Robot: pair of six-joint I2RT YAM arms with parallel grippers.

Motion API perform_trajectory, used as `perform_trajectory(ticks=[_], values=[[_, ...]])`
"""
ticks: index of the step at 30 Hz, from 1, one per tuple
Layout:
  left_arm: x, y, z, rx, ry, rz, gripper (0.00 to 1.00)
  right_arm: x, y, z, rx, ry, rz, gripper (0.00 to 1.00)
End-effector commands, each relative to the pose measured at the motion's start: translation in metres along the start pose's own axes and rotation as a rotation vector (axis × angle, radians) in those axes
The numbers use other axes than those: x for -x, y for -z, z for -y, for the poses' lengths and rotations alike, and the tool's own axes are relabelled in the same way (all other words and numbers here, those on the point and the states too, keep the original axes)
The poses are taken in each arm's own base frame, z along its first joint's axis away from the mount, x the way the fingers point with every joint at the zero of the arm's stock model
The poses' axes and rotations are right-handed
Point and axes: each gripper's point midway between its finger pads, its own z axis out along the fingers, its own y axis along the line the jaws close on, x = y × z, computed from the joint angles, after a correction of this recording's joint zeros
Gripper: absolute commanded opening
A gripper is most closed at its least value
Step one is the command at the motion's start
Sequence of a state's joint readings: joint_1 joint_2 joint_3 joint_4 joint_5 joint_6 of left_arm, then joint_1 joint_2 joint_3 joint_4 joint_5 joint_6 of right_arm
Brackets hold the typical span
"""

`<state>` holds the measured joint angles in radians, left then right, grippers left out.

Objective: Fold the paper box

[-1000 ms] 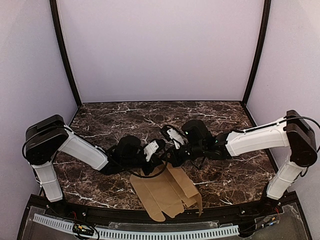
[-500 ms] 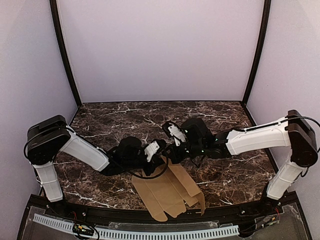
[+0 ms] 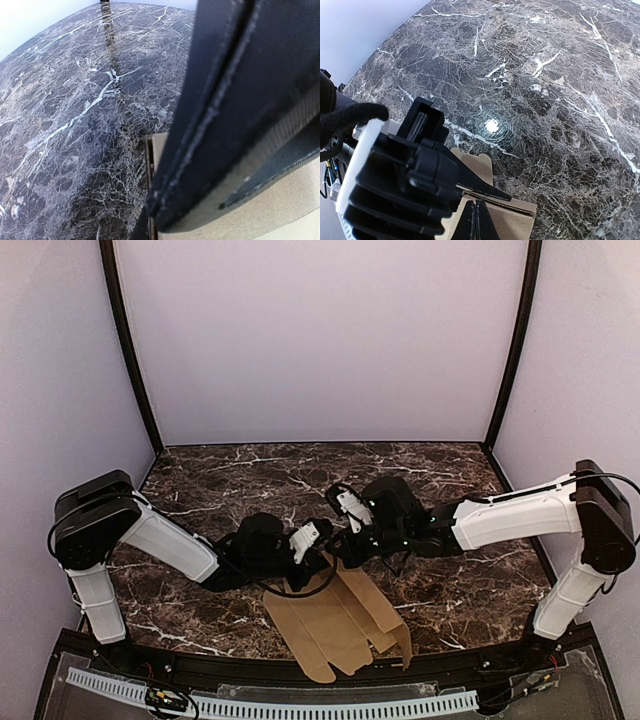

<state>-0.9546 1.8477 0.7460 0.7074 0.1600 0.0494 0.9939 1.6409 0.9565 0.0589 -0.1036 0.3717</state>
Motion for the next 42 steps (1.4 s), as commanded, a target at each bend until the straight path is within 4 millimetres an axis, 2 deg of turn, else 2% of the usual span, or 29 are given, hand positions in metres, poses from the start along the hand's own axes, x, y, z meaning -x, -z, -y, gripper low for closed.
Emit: perform_trajectory(ticks=[1,7,15,26,37,42], values=[[-0.022,-0.003,0.003,-0.003,-0.003,-0.087,0.07,-0.013,-0.005,0.009,-0.031,-0.005,-0.028,0.00],[-0.025,-0.006,0.003,-0.007,-0.005,-0.102,0.12,-0.020,-0.008,0.013,-0.047,-0.001,-0.045,0.00],[-0.029,-0.007,0.002,0.001,-0.004,-0.111,0.12,-0.030,-0.013,0.014,-0.072,0.012,-0.074,0.00],[-0.019,-0.010,0.002,-0.004,-0.009,-0.090,0.10,-0.041,-0.020,0.014,-0.104,0.019,-0.111,0.00],[-0.001,-0.021,0.005,-0.003,0.008,-0.026,0.10,-0.039,-0.017,0.010,-0.084,0.002,-0.101,0.00],[0.003,-0.024,0.003,0.038,-0.010,-0.008,0.01,-0.039,-0.013,0.009,-0.073,-0.012,-0.089,0.00]])
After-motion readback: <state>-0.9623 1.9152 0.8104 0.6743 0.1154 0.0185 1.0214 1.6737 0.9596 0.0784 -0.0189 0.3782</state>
